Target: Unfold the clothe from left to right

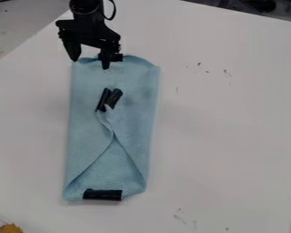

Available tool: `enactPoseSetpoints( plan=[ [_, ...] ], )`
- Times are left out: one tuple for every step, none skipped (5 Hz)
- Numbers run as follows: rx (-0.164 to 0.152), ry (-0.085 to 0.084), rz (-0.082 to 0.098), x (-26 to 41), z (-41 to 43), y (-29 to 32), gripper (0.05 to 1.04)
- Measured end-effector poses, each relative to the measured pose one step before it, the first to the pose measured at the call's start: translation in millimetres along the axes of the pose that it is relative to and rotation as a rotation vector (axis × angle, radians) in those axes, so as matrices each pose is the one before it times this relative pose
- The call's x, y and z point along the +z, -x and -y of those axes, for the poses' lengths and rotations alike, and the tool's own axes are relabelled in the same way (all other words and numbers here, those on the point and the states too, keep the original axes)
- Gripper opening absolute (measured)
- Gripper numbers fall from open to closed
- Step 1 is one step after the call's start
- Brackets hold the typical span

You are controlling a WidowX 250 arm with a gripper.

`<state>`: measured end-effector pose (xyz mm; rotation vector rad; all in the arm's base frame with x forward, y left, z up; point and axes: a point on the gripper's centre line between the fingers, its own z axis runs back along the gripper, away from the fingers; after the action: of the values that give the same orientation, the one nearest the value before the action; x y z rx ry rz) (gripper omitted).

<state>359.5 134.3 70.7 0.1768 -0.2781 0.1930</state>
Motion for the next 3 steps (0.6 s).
enactPoseSetpoints(
  plan=[
    [0.0005, 0.0047, -0.0375, -11.82, 2.93, 8.3, 1.001],
    [0.0077, -0.0078, 0.0024, -9.2, 13.7, 13.44, 1.001],
    [0.0053, 0.001, 0.0459, 12.65, 10.44, 2.3, 1.001]
  ],
)
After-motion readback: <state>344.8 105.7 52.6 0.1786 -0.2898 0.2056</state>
